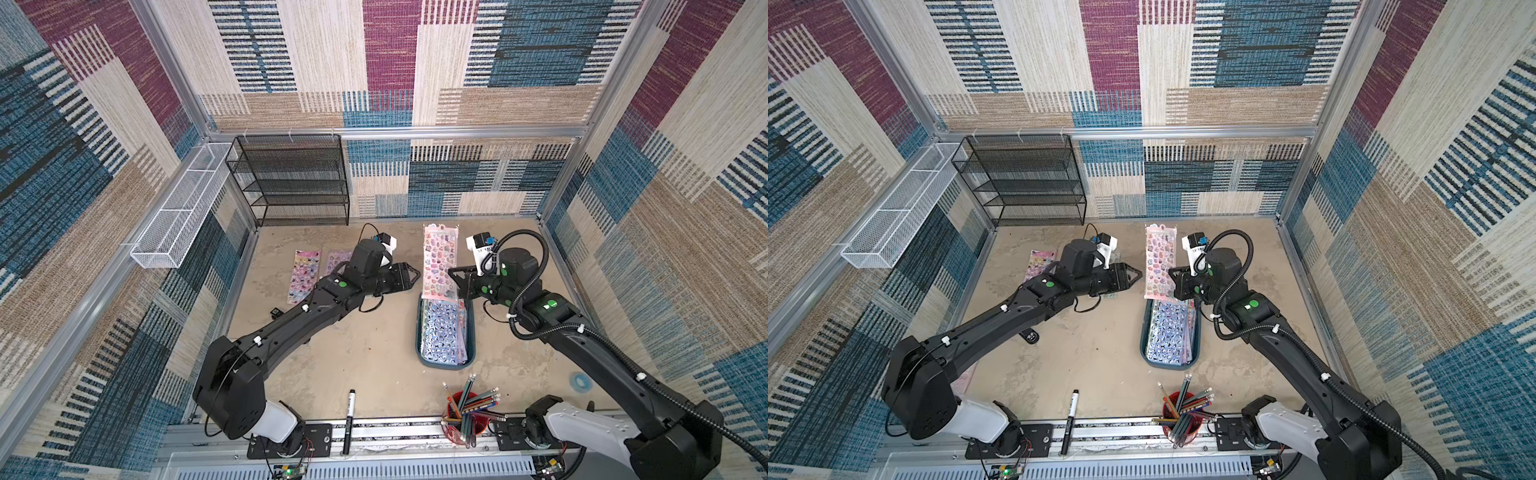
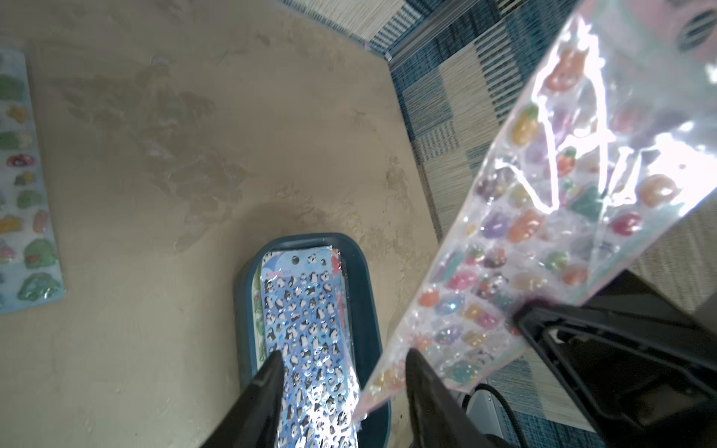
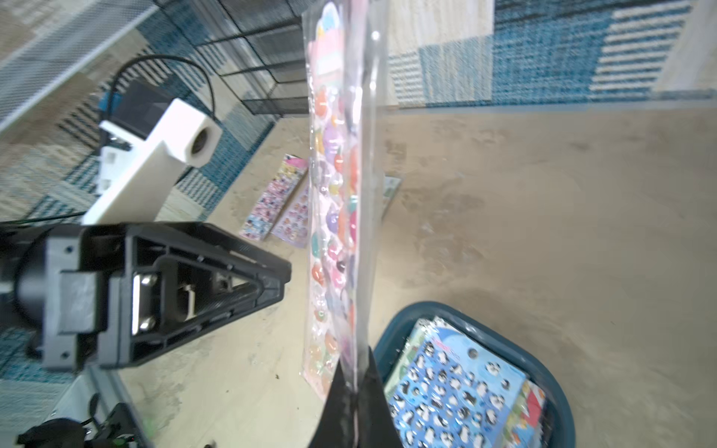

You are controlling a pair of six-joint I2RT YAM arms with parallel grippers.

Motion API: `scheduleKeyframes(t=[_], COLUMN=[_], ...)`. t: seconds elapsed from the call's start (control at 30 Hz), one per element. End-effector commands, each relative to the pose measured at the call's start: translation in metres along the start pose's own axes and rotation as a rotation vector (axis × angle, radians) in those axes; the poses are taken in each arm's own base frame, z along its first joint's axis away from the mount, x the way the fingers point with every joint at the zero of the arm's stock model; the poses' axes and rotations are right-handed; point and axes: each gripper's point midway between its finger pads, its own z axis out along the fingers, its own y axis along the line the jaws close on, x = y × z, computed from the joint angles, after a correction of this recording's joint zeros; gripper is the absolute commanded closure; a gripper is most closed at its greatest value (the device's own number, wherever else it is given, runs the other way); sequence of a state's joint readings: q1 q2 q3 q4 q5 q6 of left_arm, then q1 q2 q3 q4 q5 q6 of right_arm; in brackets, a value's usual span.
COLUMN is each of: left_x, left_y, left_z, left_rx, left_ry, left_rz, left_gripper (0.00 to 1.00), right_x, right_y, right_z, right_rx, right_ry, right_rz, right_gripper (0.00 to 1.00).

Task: Take the stickers out of the storage box
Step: Pick up the sticker from the storage box.

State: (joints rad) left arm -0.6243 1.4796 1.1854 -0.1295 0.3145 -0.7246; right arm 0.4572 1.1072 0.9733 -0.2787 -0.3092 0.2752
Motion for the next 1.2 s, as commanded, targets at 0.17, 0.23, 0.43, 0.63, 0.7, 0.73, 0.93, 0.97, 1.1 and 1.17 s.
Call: scheduleKeyframes(t=[0.17, 0.23, 0.43, 0.63, 0.7, 0.73, 0.93, 0.97, 1.1, 1.17], left_x=[-0.039, -0.04, -0.039, -0.04, -0.042, -0.043, -0.046, -0.046, -0.048, -0.046], left_y=[-0.049, -0.054, -0.047, -0.049, -0.051, -0.052, -0.055, -0.053, -0.038, -0.027], left_z=[-0.025, -0.025, -0.026, -0.024, -0.024, -0.024, -0.024, -0.023, -0.021, -0.016], left_rx=[0.163, 0.18, 0.156, 0.158, 0.163, 0.17, 0.164, 0.154, 0.093, 0.054], left_ry=[-0.064, -0.061, -0.076, -0.062, -0.064, -0.062, -0.056, -0.054, -0.039, -0.015], left_rz=[0.144, 0.146, 0.122, 0.12, 0.115, 0.116, 0.123, 0.126, 0.121, 0.111], left_gripper=[0.38, 0.38, 0.46, 0.95, 1.0, 1.0, 1.0, 1.0, 1.0, 1.0], right_x=[-0.019, -0.02, -0.026, -0.023, -0.021, -0.019, -0.014, -0.015, -0.011, -0.004], right_y=[0.056, 0.058, 0.053, 0.047, 0.045, 0.044, 0.033, 0.029, -0.002, -0.016], right_z=[-0.004, -0.003, -0.002, 0.002, 0.004, 0.004, 0.008, 0.009, 0.016, 0.017], right_rx=[-0.343, -0.37, -0.41, -0.402, -0.394, -0.39, -0.334, -0.31, -0.125, -0.043], right_ry=[-0.01, -0.007, -0.013, 0.003, 0.012, 0.016, 0.022, 0.02, 0.039, 0.058], right_rz=[-0.028, -0.01, 0.041, 0.074, 0.08, 0.082, 0.093, 0.095, 0.117, 0.121], right_gripper=[1.0, 1.0, 1.0, 1.0, 1.0, 1.0, 0.67, 0.66, 0.64, 0.61])
